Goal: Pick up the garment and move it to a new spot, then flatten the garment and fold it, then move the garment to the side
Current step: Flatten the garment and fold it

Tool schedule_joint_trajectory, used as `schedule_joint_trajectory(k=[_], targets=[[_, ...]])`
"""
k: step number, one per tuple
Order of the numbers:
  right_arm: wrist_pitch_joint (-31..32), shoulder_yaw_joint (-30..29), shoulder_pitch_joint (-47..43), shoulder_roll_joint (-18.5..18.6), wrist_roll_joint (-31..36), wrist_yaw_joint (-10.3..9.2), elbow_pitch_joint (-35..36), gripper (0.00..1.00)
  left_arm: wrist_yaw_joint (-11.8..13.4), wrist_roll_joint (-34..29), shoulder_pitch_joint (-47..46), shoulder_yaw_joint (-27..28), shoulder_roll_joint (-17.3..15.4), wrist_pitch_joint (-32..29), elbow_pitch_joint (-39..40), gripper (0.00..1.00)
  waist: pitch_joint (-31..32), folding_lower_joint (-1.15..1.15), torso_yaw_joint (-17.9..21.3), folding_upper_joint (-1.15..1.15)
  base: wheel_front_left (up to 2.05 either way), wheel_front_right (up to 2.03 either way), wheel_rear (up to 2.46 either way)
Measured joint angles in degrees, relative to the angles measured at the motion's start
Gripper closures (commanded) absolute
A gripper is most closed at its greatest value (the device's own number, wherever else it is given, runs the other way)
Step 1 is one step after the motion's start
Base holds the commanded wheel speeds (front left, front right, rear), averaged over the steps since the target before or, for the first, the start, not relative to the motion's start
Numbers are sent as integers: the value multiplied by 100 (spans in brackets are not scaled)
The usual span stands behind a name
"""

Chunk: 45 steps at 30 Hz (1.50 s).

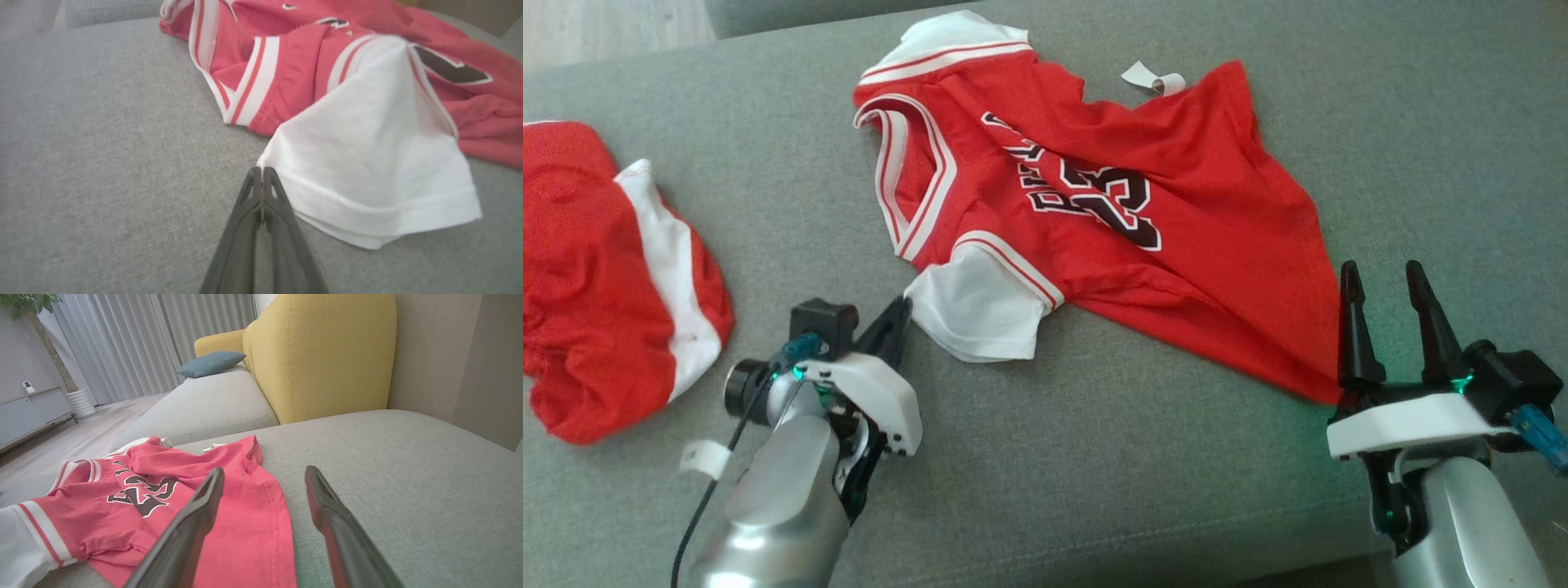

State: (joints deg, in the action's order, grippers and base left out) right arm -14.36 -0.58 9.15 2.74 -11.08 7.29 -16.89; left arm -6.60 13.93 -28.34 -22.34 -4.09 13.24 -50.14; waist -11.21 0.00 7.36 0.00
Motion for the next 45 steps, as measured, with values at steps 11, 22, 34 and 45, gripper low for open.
schedule_joint_trajectory(k=[11, 22, 34, 45], targets=[[55, -52, -34, 0, 7, 0, -289, 0, 252, 137, 565, 379, 2, 104, 1337, 100, 310, 0, -146, 0, 0, 0, 0], [745, -88, -277, -3, -586, 0, -1301, 0, 617, 204, 1394, 1038, -34, 105, 2942, 100, 525, 0, -324, 0, 0, 0, 0], [1007, 48, -253, -10, -864, 0, -2082, 0, 664, 125, 1664, 1169, 12, 105, 3186, 100, 603, 0, -401, 0, 0, 0, 0], [1147, 502, -153, 3, -1066, 0, -2162, 76, 662, 42, 1772, 1230, 46, 105, 3209, 100, 679, 0, -346, 0, 0, 0, 0]])
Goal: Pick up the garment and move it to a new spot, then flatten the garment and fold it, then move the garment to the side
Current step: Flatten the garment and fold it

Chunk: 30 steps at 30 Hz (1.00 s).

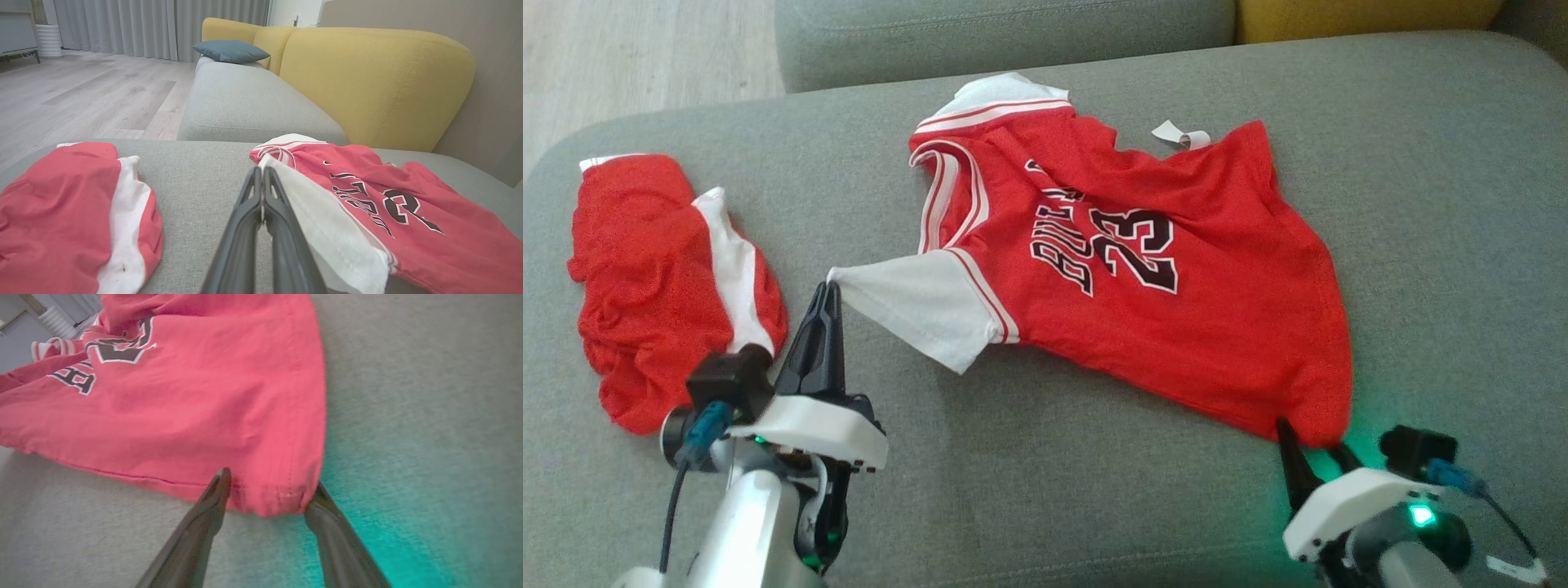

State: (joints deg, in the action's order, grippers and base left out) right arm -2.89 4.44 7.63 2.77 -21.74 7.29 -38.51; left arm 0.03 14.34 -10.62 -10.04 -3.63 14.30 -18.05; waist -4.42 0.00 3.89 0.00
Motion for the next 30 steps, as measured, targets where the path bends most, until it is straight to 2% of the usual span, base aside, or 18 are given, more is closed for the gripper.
schedule_joint_trajectory(k=[1, 4, 9, 15, 16, 17, 21, 25, 30], targets=[[30, 82, -4, 0, -4, 0, 53, 100, 0, -18, -3, 3, 1, 0, 0, 100, 4, 0, 4, 0, 0, 0, 0], [49, 312, -18, -19, -7, 0, 303, 100, 0, -24, -4, 46, 4, 0, -13, 100, 18, 0, 11, 0, 0, 0, 0], [38, 346, -13, -14, -19, 0, 1061, 100, -34, 54, -14, 197, 9, 0, 41, 100, 59, 0, 26, 0, 0, 0, 0], [40, 367, 201, -12, 277, 0, 2348, 100, -226, 724, -204, 476, 45, -49, 417, 100, 142, 0, 50, 0, 0, 0, 0], [40, 367, 201, -12, 277, 0, 2348, 100, -226, 724, -204, 476, 45, -49, 417, 100, 142, 0, 50, 0, 0, 0, 0], [46, 365, 447, 31, 301, 0, 2741, 100, -264, 965, -409, 539, 53, -174, 664, 100, 192, 0, 46, 0, 0, 0, 0], [47, 383, 883, 240, 300, 0, 3166, 100, -315, 1243, -793, 573, 65, -390, 1071, 100, 288, 0, 34, 0, 0, 0, 0], [36, 323, 1358, 522, 301, 0, 3432, 100, -294, 1680, -1206, 717, 109, -655, 1674, 100, 456, 0, 21, 0, 0, 0, 0], [-45, 264, 1802, 678, 300, 0, 3779, 100, -25, 2295, -1556, 749, 164, -847, 2561, 100, 650, 0, 9, 0, 0, 0, 0]])
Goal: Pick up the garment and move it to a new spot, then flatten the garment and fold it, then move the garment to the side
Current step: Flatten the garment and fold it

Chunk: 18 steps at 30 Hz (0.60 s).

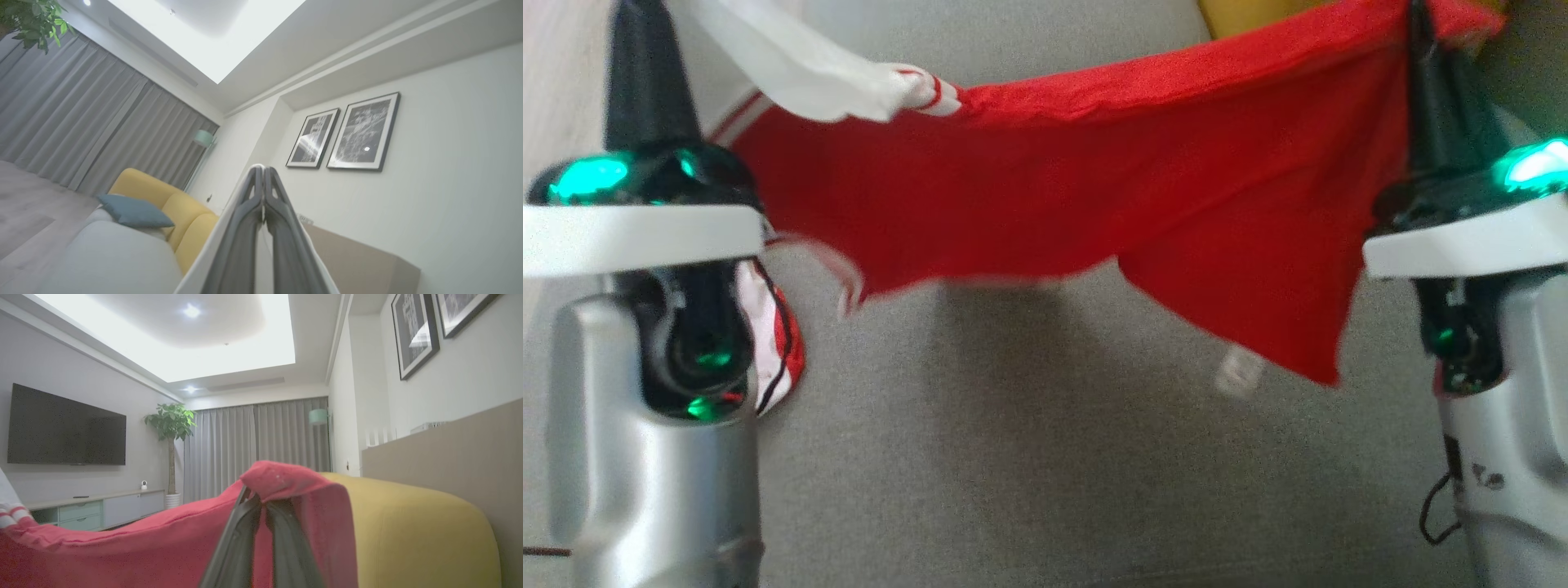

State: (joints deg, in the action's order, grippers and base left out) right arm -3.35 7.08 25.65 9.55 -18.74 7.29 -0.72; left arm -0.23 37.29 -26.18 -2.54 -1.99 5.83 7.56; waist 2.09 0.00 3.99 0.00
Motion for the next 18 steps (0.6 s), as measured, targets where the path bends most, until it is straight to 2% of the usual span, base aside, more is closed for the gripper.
schedule_joint_trajectory(k=[2, 5, 8, 9, 13, 18], targets=[[1, -42, 98, 16, 0, 0, 183, 100, 162, 238, -75, 3, 12, -59, 387, 100, 70, 0, 0, 0, 0, 0, 0], [130, -112, 101, 12, 1, 0, 515, 100, 661, 848, -123, 41, 19, -111, 954, 100, 158, 0, 5, 0, 0, 0, 0], [396, -220, 100, -11, 67, 0, 873, 100, 1001, 933, -165, -25, 19, -232, 1477, 100, 173, 0, 13, 0, 0, 0, 0], [638, -361, 99, -123, 69, 0, 1032, 100, 1147, 936, -312, -93, 18, -358, 1669, 100, 142, 0, 18, 0, 0, 0, 0], [1111, -627, 107, -279, 227, 0, 1106, 100, 1284, 868, -743, -151, -1, -558, 1537, 100, -2, 0, 29, 0, 0, 0, 0], [1508, -924, 671, -419, 271, 0, 444, 100, 1271, 865, -1347, -160, -185, -780, 447, 100, -374, 0, 65, 0, 0, 0, 0]])
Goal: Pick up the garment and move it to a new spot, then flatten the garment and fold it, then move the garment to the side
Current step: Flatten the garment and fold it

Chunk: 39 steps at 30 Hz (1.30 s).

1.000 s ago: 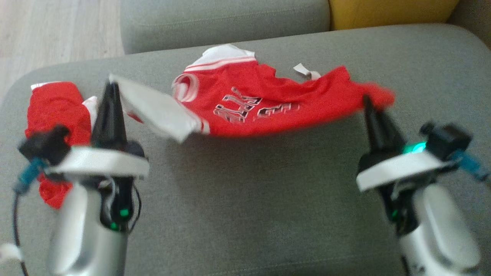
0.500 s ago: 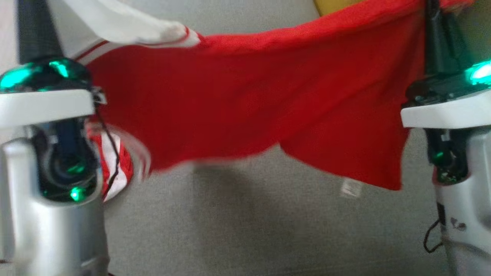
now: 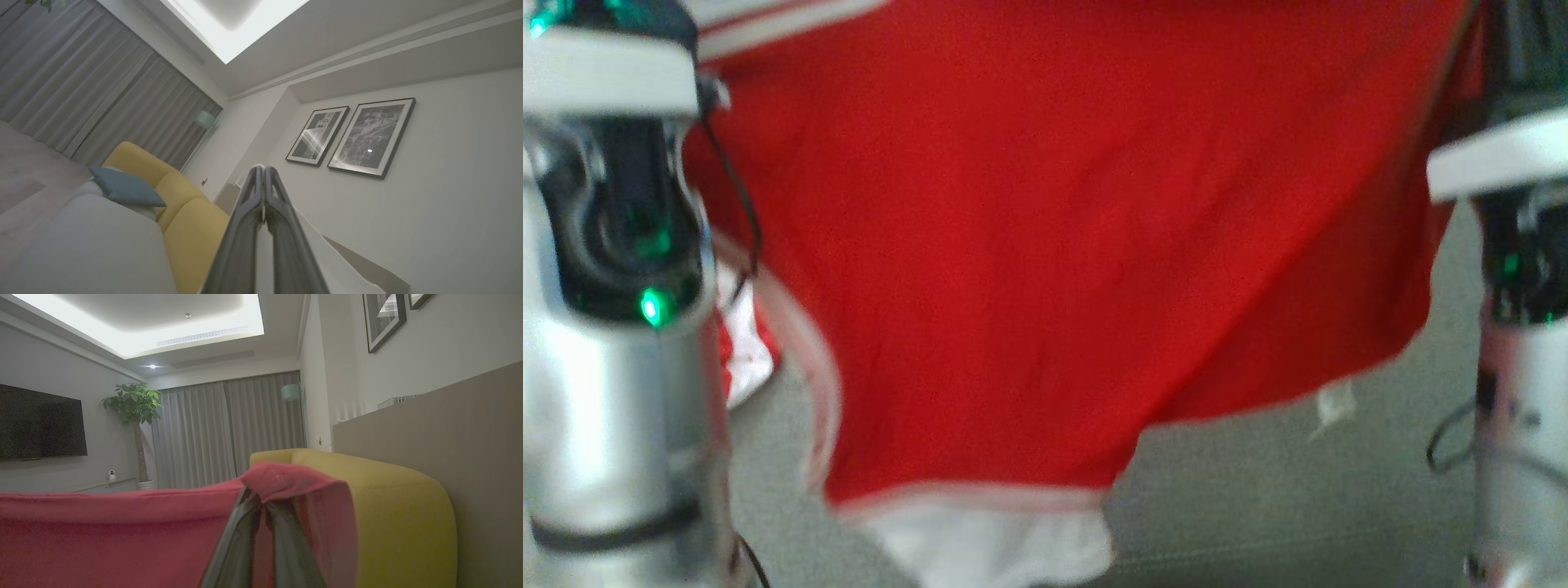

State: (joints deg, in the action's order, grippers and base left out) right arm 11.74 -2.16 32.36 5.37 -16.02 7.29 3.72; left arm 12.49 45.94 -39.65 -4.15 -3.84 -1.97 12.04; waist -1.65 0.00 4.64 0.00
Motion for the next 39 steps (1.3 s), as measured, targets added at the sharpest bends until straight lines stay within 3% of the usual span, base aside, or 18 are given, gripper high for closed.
schedule_joint_trajectory(k=[7, 12, 17, 22, 27, 31, 39], targets=[[-436, -47, 2351, 198, 99, 0, -2034, 100, -401, -192, -2050, 34, -254, 200, -1905, 100, -925, 0, 2, 0, 0, 0, 0], [-1482, 13, 4010, 431, 200, 0, -3456, 100, -735, -250, -3332, 135, -265, 765, -2895, 100, -1561, 1, -102, 0, 0, 0, 0], [-2396, -51, 4932, 550, -11, 0, -4519, 100, -1026, -296, -3816, 101, -121, 1229, -3544, 100, -1907, 1, -391, 0, 0, 0, 0], [-2595, -79, 4787, 506, -510, 0, -5337, 100, -1312, -349, -3588, -42, -55, 1448, -4118, 100, -2098, 1, -666, 0, 0, 0, 0], [-2611, 3, 3783, 474, -720, 0, -6111, 100, -1563, -459, -2501, -313, 94, 1561, -4696, 100, -2104, 1, -801, -1, 0, 0, 0], [-2593, 390, 3049, 498, -782, 0, -6668, 100, -1684, -650, -1645, -514, 110, 1607, -4989, 100, -1964, 1, -839, 0, 0, 0, 0], [-2205, 1225, 2346, 723, -1326, 0, -6650, 100, -1903, -846, -542, -814, -49, 1626, -5093, 100, -1554, 0, -862, 0, 0, 0, 0]])
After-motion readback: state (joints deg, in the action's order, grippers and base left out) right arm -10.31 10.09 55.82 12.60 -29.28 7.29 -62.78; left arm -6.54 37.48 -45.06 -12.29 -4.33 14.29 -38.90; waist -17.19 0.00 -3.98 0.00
